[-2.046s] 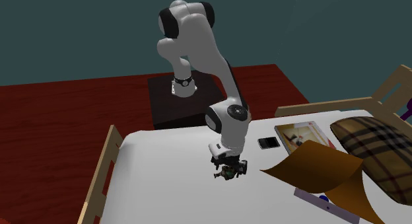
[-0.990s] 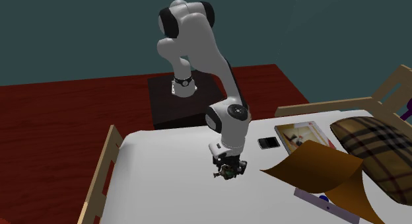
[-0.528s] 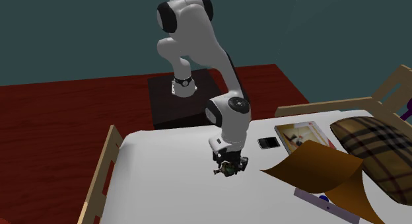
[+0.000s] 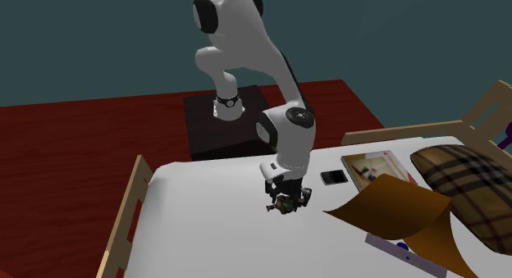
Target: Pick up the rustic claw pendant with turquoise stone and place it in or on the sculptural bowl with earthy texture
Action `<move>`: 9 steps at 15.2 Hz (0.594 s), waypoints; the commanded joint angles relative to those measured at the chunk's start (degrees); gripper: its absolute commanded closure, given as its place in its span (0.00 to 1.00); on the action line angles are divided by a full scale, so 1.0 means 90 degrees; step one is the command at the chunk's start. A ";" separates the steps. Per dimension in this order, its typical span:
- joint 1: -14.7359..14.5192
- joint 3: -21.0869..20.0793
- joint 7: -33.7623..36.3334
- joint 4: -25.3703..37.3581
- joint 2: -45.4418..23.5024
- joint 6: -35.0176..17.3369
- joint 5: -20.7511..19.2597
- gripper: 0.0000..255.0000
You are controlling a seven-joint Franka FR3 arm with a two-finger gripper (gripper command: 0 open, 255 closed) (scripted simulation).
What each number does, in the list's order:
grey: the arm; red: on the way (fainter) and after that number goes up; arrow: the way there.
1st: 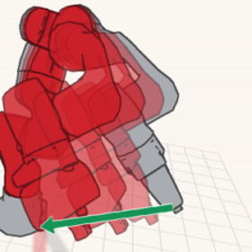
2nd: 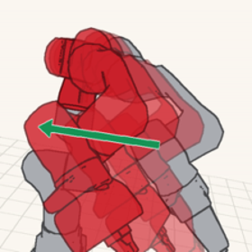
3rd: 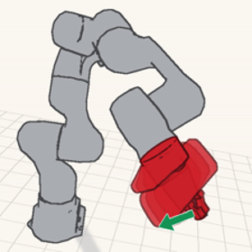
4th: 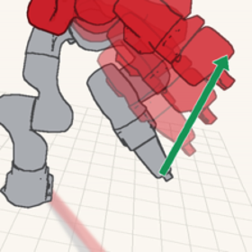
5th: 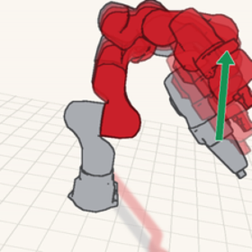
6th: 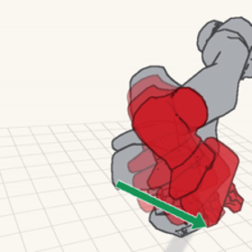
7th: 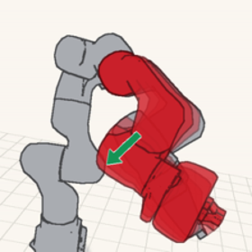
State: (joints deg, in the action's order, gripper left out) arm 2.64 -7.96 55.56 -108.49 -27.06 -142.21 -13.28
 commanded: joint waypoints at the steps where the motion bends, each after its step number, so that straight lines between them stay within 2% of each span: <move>1: 0.0016 -0.0026 -0.0029 -0.0035 0.0142 0.0107 0.0038 1.00; 9: 0.0069 -0.0111 -0.0169 0.0085 0.0558 0.0635 0.0195 1.00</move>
State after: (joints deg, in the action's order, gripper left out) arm 3.17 -8.87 54.25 -107.87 -22.48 -137.09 -11.72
